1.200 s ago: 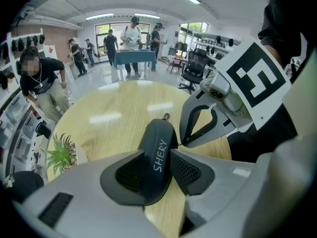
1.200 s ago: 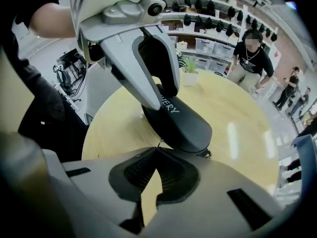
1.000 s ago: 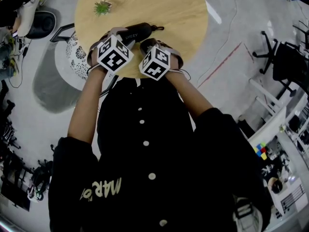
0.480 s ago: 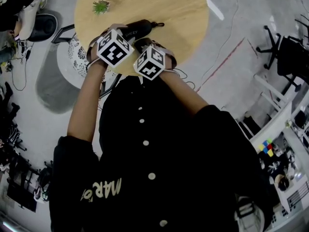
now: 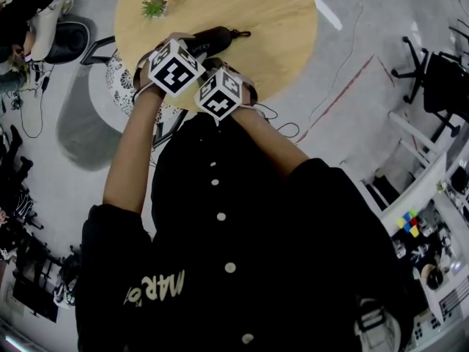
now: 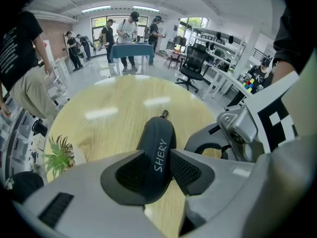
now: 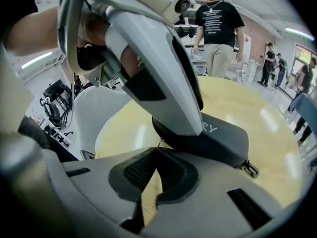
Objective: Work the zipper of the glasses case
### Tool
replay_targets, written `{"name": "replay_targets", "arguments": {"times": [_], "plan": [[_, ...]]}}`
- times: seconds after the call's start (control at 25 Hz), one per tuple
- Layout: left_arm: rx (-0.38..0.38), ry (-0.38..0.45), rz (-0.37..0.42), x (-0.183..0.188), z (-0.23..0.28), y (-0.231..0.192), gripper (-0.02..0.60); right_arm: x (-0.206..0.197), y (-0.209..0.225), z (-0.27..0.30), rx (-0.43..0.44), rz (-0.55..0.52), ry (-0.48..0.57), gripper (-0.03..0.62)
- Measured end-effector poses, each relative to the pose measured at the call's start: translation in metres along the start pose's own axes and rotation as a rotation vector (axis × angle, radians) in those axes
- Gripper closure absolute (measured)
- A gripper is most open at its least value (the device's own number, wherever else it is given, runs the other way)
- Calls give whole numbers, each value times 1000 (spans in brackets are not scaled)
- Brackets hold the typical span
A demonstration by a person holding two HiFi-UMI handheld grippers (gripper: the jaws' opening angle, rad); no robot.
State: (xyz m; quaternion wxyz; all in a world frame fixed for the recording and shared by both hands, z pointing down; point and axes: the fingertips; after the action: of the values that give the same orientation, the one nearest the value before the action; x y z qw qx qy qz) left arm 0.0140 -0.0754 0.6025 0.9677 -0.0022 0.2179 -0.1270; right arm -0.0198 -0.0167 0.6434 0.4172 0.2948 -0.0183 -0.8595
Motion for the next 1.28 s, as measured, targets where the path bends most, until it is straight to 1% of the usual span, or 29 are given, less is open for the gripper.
{"name": "replay_targets", "arguments": {"times": [0.28, 0.44, 0.56, 0.68, 0.8, 0.88, 0.92, 0.96, 1.04, 1.08, 1.2, 1.28], "plan": [[-4, 1, 1, -2, -1, -1, 428, 9, -14, 10, 3, 46, 33, 585], [-4, 7, -4, -3, -1, -2, 428, 15, -23, 15, 12, 103, 49, 582], [0, 12, -5, -2, -1, -1, 428, 13, -21, 16, 5, 137, 62, 583], [1, 38, -27, -2, -3, -1, 430, 12, -18, 15, -1, 139, 62, 586], [0, 87, -80, -1, -6, -2, 436, 13, -17, 12, -9, 138, 49, 577], [-2, 123, -113, 0, -8, -3, 436, 15, -18, 9, 7, 139, 49, 529], [5, 148, -131, 1, -10, -4, 436, 14, -20, 7, 25, 137, 40, 500], [17, 181, -154, 2, -14, -6, 436, 11, -24, 4, 48, 131, 23, 485], [57, 261, -221, 2, -27, -11, 434, 5, -30, -7, 92, 108, -8, 445], [80, 302, -262, -1, -35, -14, 433, 5, -29, -14, 101, 91, -11, 441], [155, 399, -392, -19, -58, -18, 433, 10, -12, -35, 69, 25, 4, 434], [214, 427, -471, -40, -68, -17, 433, 21, 1, -46, 40, -51, 16, 433]]}}
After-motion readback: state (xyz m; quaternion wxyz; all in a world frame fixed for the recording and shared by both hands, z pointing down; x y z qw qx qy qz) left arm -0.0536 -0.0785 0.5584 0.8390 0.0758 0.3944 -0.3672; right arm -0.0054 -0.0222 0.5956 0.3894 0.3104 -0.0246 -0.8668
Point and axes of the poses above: the fingertips, and each gripper's own axes: z forward along the fingers, y to its right, x out of its top, and after that the axes turned 12 degrees about z, right-handed
